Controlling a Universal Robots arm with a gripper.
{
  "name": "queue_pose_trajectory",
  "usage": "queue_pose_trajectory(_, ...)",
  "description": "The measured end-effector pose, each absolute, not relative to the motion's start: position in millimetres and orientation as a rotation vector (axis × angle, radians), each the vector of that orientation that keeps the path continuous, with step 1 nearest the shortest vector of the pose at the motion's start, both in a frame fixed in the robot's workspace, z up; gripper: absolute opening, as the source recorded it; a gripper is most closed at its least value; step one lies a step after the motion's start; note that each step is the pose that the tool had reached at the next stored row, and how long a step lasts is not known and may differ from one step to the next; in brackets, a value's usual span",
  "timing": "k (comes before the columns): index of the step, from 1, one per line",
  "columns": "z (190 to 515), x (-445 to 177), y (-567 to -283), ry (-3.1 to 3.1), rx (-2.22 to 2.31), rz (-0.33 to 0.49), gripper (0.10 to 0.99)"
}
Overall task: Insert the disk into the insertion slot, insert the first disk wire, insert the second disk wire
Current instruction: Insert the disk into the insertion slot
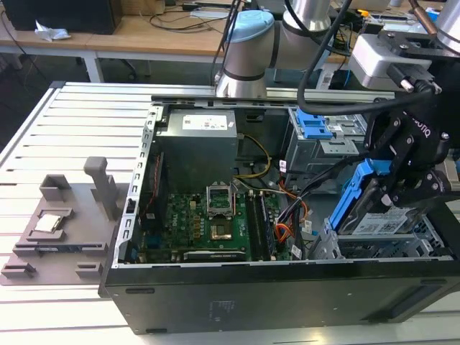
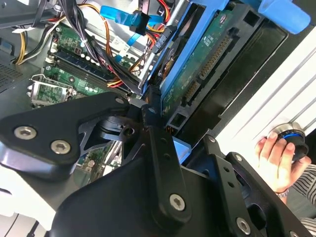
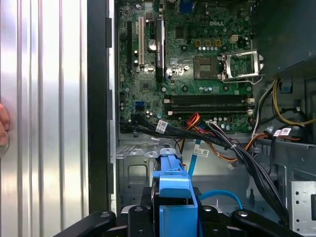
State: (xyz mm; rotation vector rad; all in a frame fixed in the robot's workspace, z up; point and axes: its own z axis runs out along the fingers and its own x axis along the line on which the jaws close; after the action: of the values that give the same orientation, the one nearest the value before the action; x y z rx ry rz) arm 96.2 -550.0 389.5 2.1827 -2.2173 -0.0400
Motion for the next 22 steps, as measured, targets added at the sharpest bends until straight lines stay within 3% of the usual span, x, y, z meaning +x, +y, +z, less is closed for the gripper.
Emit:
queue_pose_trajectory(13, 381.1, 96.2, -550.0, -2.217, 2.182, -0.039, 0.365)
queue_pose_trajectory(15, 381.2, 96.2, -550.0, -2.217, 2.182, -0.039, 0.373)
queue_pose_trajectory(16, 381.1, 96.2, -550.0, -2.217, 2.182, -0.039, 0.435)
queue_pose_trajectory(22, 381.2, 96.2, -550.0, -2.217, 2.182, -0.038, 0.435)
